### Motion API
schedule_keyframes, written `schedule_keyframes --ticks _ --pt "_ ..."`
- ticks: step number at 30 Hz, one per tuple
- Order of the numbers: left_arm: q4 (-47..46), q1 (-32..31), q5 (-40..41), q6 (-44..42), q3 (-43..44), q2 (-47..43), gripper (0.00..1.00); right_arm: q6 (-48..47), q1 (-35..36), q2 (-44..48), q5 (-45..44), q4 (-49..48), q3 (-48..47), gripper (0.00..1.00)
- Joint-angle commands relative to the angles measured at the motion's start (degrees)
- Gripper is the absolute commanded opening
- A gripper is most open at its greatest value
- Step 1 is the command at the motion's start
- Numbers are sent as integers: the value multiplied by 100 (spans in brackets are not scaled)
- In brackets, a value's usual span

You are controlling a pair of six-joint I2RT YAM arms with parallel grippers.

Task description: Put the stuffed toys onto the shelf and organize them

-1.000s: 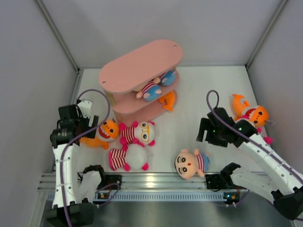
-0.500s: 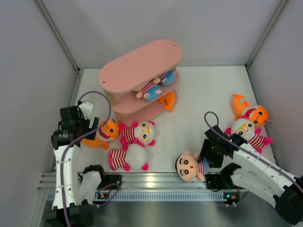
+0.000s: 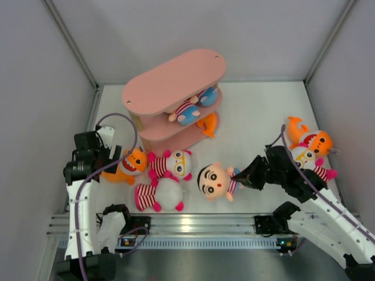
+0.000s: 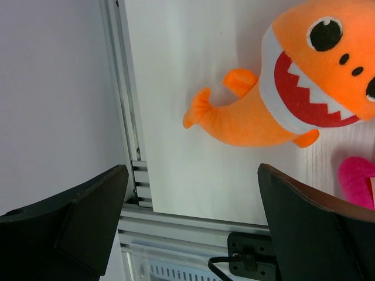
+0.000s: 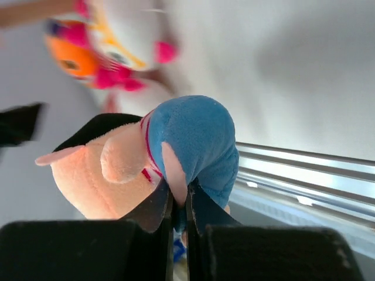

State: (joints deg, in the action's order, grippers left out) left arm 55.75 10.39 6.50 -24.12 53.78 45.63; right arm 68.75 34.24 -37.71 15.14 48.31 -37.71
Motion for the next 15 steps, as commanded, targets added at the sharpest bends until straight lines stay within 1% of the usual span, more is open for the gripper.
schedule_keyframes --ticks 1,2,3,4,5,6,7,8,9,10,12,15 --pt "-125 -11 -26 65 124 34 98 2075 197 457 -130 -1603 -438 0" --pt "-125 -20 -44 117 150 86 98 2290 276 449 -343 -1954 -526 0" --pt "-125 -20 -61 205 159 130 98 2466 476 414 -562 -2105 -596 0" --pt "-125 -20 -61 258 177 166 98 2694 609 214 -1034 -2255 -692 0" --pt "-125 -20 -53 302 238 201 98 2757 758 47 -1256 -2509 -946 0" --pt "-117 -20 -44 363 273 253 98 2810 1108 -408 -1468 -2563 -1114 0" --pt "-117 -20 -18 390 308 271 98 2915 1285 -664 -1852 -2634 -1472 0" --pt "-117 -20 35 408 396 280 98 3012 1487 -945 -1996 -2713 -1650 0" --pt "-99 -20 61 425 431 271 98 3091 1855 -1227 -2084 -2757 -1825 0" --pt "-108 -20 96 408 466 237 98 3301 1998 -1752 -2189 -2792 -2149 0" --pt "-99 -20 123 391 537 184 98 3539 2287 -2377 -2225 -2949 -2389 0" --pt "-99 -20 132 294 563 52 98 3759 2421 -2984 -2462 -2794 -2942 0"
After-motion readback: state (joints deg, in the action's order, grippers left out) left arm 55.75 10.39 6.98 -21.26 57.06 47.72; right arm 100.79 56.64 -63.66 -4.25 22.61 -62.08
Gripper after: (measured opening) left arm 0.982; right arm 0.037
